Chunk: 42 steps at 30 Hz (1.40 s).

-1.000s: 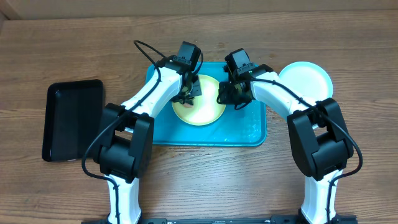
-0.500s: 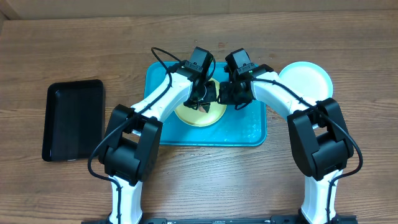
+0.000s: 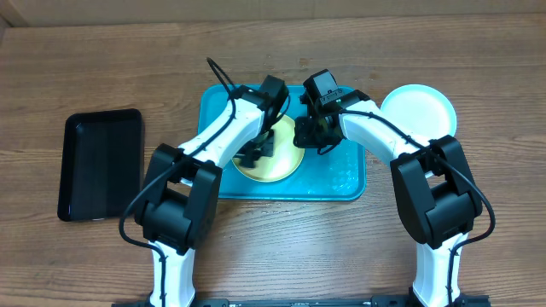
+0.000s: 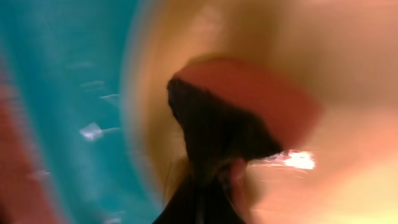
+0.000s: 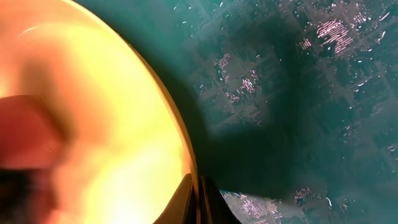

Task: Clean dirty plates on tray and stack at the side
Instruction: 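Return the sponge to the black tray with the left gripper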

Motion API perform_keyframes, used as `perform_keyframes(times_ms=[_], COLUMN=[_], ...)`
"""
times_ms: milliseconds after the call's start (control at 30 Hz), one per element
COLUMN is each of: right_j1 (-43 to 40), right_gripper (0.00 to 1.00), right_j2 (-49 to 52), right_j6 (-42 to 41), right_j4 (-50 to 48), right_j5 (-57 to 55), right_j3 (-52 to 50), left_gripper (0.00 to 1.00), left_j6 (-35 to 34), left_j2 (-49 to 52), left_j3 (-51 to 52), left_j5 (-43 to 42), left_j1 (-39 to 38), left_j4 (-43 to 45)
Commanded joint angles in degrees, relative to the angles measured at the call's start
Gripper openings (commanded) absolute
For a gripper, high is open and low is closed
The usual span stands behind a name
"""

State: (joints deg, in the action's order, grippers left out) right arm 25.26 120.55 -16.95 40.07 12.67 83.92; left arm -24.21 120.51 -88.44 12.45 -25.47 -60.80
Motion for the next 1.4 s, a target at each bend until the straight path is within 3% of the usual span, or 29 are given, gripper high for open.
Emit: perform_keyframes(times_ms=[0, 267, 367, 767, 967, 1233, 1367], right_j1=[-1.16, -1.16, -1.16, -1.16, -1.16, -1.16, -1.16], right_gripper=[0.04, 0.04, 0.04, 0.04, 0.04, 0.04, 0.04], right_j2=[0.13, 0.13, 0.13, 0.13, 0.13, 0.13, 0.13], right_j6=[0.66, 0.68, 0.68, 0.92, 0.9, 2.21, 2.19], right_j4=[-0.44, -0.11, 0.07, -0.48, -1.27, -1.66, -1.66], right_j5=[-2.62, -2.64, -2.78, -2.82, -2.8, -2.8, -2.78], right_j3=[-0.35, -0.35, -0.35, -0.35, -0.35, -0.35, -0.35], left_gripper=[0.04, 0.04, 0.04, 0.04, 0.04, 0.05, 0.1], left_j6=[-6.6, -19.43, -20.65, -20.59, -18.45, -9.25, -8.55], left_j2=[1.27, 1.18, 1.18, 1.18, 1.2, 1.22, 1.25], left_j3=[-3.43, -15.58, -18.18, -18.69, -18.51, -15.65, -13.68], left_j5=[19.23, 19.19, 17.2, 13.03, 6.71, 0.81, -0.68], left_j1=[3.63, 8.5, 10.91, 31.61, 40.57, 44.81, 44.81], left_j4=[-5.97, -16.5, -18.27, -20.48, -19.61, -12.37, -11.89])
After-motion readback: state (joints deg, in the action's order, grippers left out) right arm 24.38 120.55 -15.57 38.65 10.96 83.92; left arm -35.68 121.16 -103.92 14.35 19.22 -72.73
